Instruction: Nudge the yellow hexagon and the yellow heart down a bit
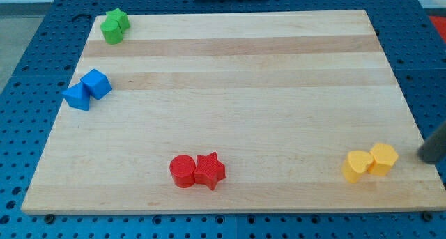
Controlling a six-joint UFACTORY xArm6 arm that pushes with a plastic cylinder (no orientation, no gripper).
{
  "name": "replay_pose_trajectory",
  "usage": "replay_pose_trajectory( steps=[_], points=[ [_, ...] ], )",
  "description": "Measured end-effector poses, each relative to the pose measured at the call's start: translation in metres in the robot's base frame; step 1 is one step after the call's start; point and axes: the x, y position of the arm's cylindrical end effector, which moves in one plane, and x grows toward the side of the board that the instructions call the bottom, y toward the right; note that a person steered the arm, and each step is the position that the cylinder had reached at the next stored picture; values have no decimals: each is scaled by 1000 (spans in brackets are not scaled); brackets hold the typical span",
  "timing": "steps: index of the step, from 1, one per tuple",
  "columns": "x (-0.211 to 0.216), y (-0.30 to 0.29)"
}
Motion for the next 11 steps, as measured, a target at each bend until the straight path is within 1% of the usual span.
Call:
replay_pose_trajectory(
  steps=[1,2,3,4,5,7,8,9,10,11],
  points=[
    [0,-63],
    [7,-98],
    [15,-67],
    [56,-56],
    [64,-86],
    [-14,-104],
    [-9,-116],
    [16,-90],
    [31,-72],
    [49,-97]
  ],
)
